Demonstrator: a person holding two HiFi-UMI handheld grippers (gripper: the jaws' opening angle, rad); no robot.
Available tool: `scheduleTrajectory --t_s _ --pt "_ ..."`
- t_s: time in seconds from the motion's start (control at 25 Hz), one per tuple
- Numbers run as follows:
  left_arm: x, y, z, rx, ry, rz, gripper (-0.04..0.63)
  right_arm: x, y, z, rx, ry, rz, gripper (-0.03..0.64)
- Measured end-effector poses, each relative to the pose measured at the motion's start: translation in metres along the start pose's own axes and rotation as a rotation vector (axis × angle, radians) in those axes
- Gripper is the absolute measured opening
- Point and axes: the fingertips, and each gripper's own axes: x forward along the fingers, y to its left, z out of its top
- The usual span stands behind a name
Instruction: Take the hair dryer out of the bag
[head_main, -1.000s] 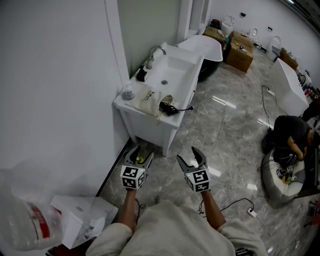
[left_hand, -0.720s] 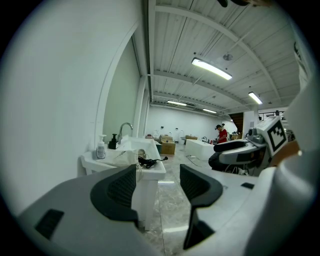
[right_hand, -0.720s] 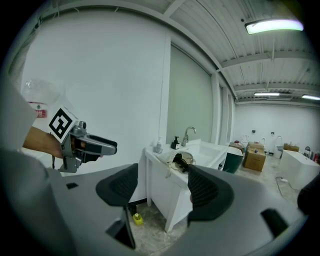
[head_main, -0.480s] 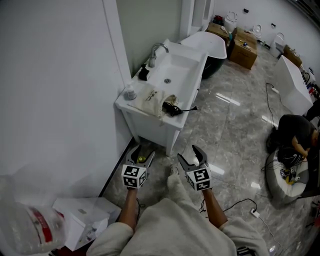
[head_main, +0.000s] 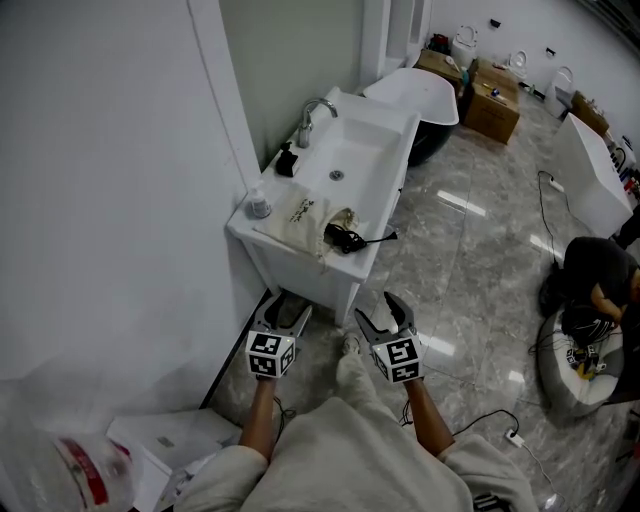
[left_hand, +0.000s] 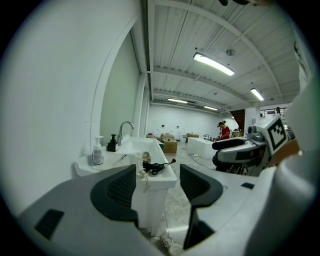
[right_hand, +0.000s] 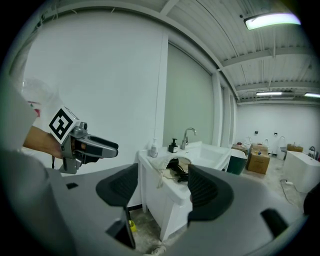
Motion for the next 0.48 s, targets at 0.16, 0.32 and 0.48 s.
scheduleTrajectory --t_s 0.16,0.32,0.48 --pt "0.037 0.012 0.012 0.005 0.008 -0.003 0.255 0.031 -0.027 0.004 0.009 0.003 0.001 0.296" --pt "0.074 0.026 0.019 0.001 0.025 0.005 0.255 0.066 -0.055 0.005 0.014 0.016 0.015 0.296" --pt "0.112 0.043 0.024 -0.005 0.043 0.024 0.255 0.104 -0.08 0.008 0.016 0.023 0.037 0.296"
